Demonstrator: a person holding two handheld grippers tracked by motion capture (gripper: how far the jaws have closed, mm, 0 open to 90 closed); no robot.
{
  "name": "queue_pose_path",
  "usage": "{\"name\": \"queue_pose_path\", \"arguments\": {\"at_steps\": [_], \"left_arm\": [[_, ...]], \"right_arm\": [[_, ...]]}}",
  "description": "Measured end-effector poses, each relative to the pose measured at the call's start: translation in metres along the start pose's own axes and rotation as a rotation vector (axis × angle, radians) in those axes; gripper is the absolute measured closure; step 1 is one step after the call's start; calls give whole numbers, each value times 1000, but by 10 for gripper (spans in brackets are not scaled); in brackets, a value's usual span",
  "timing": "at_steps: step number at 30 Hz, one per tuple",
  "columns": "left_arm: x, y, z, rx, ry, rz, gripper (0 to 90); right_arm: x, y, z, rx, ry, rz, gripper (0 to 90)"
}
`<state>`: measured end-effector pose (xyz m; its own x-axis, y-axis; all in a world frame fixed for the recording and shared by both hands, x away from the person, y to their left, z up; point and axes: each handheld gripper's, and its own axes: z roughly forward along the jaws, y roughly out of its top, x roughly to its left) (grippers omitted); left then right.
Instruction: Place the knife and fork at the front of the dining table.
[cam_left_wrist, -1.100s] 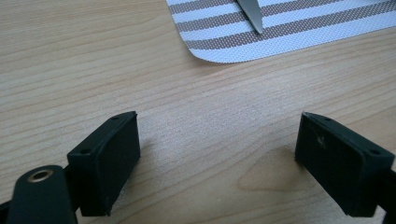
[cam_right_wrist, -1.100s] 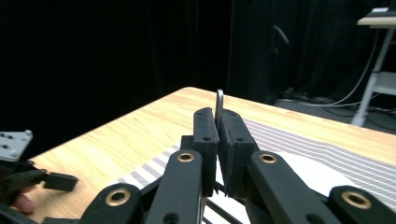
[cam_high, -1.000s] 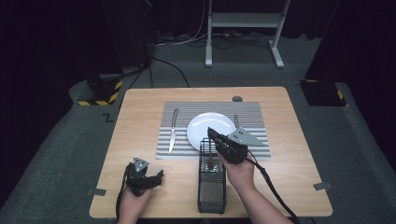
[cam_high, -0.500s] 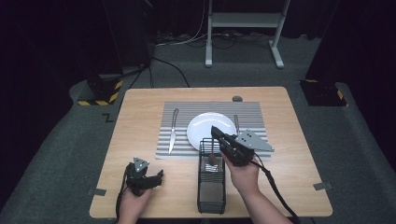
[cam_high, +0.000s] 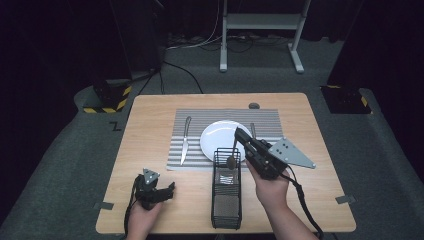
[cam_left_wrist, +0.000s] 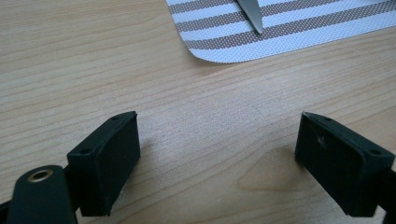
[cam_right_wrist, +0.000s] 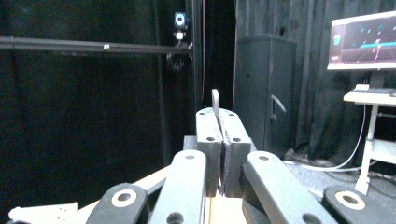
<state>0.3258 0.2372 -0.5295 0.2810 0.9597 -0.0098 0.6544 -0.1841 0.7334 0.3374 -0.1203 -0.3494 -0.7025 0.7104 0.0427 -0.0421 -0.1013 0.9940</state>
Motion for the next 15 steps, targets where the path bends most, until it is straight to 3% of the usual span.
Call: {"name": "queue_pose_path", "arguments": {"at_steps": [4,13,15], "left_arm": [[0,1,1,3,8,-3,119],[0,2,2,17,34,-15,67],[0,2,2,17,35,-16,67]], "right_arm": [[-4,10,-8,-31,-13,3,886],[-17,19,-23,-45,-64,-13,886],[-22,21,-27,-53,-67,5,886]]}}
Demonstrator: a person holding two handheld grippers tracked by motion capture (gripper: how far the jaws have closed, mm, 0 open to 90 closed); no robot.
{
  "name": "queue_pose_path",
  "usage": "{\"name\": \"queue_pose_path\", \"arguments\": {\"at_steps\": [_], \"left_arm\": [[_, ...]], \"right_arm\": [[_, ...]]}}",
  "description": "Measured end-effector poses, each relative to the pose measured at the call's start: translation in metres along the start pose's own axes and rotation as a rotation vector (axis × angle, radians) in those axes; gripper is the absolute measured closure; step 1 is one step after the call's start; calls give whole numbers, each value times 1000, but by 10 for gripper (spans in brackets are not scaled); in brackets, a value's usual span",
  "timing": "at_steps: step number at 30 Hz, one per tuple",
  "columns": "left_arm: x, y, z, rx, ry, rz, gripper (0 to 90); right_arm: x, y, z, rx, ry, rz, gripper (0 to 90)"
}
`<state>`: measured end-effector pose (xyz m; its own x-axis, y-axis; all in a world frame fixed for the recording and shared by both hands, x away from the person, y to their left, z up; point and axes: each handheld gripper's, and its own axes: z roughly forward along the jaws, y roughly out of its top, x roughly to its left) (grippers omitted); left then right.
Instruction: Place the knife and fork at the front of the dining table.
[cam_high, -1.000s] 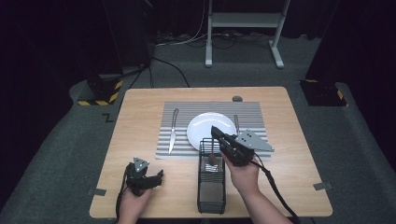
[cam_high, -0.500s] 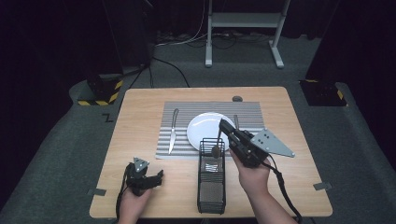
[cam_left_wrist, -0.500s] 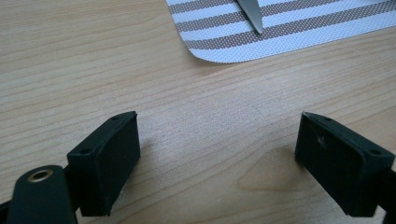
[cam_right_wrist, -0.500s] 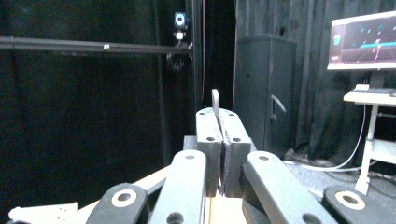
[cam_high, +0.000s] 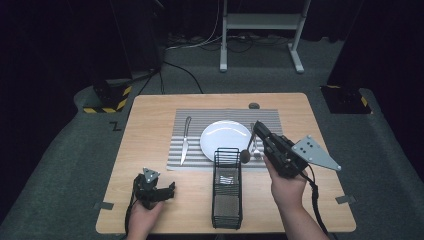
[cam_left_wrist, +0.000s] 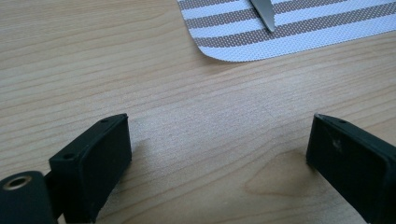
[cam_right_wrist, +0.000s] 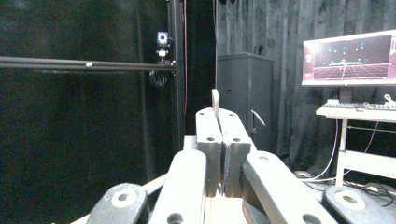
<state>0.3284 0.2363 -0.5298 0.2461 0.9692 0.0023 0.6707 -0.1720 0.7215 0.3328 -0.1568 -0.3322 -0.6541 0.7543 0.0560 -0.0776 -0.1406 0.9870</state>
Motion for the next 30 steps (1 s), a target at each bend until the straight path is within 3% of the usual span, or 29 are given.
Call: {"name": "queue_pose_path", "arguments": {"at_steps": [5,12,23,30], "left_arm": [[0,0,0,0,0,0,66],[0,0,0,0,0,0,66],[0,0,0,0,-1,0,69],[0,0,0,-2,-1,0,69]], "right_arm": [[-10,5,-8,-14,-32,-13,886],[-33,-1,-21,11,-101,-38,886],[-76,-35,-38,105,-197,-49,886],[-95,-66,-33,172,-235,-27,887]]}}
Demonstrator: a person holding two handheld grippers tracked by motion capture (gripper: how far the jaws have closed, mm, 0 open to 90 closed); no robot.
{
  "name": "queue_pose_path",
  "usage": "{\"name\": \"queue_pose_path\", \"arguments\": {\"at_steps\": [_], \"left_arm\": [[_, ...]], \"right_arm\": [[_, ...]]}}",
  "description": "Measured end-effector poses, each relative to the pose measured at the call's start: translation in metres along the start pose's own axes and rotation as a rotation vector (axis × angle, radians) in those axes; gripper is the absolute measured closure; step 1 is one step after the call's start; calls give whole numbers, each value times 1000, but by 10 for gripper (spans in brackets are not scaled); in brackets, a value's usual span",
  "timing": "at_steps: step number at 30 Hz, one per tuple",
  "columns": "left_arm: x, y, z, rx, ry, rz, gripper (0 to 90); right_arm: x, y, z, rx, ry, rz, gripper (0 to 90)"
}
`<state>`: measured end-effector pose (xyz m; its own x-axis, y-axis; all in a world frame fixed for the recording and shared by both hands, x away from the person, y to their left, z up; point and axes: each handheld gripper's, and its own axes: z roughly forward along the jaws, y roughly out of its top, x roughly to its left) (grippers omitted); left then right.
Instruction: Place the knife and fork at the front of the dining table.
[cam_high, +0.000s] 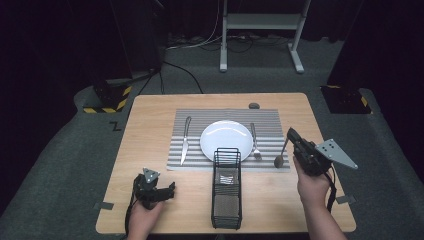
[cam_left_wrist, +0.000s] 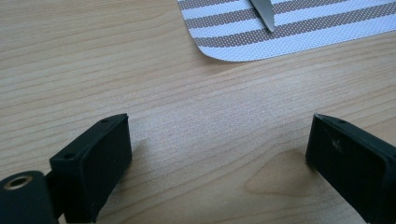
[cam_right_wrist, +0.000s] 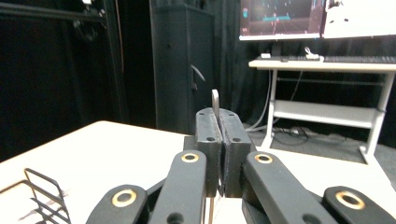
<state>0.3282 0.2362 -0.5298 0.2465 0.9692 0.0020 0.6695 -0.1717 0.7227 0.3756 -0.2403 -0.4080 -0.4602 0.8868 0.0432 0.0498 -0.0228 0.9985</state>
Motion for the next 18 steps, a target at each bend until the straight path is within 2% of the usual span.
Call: {"name": "queue_pose_path", "arguments": {"at_steps": [8,18], "left_arm": [[0,0,0,-1,-2,0,69],[0,0,0,-2,-3,-1,70]], "right_arm": [[-10,-19,22,52,-28,5,886],[-15,-27,48,101,-35,7,886]]}}
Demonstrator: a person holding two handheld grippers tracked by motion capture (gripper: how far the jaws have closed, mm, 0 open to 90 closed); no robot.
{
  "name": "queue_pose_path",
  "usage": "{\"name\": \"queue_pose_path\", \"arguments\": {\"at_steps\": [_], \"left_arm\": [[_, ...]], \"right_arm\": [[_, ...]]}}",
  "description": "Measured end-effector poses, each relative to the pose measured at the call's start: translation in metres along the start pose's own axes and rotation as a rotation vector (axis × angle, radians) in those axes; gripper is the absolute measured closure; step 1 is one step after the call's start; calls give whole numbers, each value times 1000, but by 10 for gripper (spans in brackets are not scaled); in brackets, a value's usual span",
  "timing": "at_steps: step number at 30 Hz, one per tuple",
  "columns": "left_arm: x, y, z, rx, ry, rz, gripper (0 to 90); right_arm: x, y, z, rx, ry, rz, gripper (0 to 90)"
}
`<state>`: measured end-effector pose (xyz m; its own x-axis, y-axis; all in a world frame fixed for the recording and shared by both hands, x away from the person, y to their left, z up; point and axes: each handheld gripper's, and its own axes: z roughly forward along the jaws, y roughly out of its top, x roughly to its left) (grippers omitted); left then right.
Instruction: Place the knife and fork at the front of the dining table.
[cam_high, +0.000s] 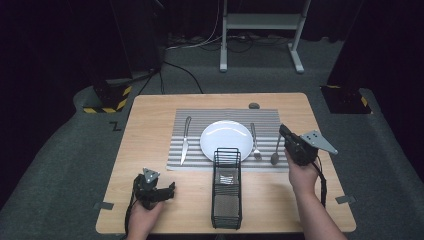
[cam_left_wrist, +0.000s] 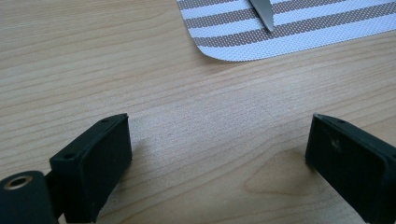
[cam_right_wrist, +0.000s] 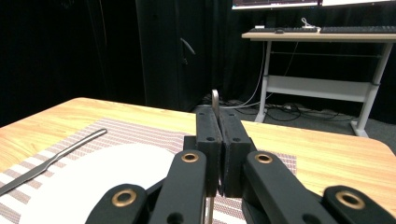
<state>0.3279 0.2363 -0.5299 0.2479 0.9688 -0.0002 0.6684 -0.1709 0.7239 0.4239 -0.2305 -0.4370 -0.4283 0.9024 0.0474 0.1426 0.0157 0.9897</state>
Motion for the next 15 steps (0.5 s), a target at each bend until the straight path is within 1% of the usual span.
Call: {"name": "queue_pose_path", "arguments": {"at_steps": [8,15], "left_arm": [[0,0,0,0,1,-1,72],[0,-1,-1,-3,0,2,77]], "right_arm": [[-2,-1,19,23,-6,21,886],[-9,-3,38,39,-10,56,885]]}}
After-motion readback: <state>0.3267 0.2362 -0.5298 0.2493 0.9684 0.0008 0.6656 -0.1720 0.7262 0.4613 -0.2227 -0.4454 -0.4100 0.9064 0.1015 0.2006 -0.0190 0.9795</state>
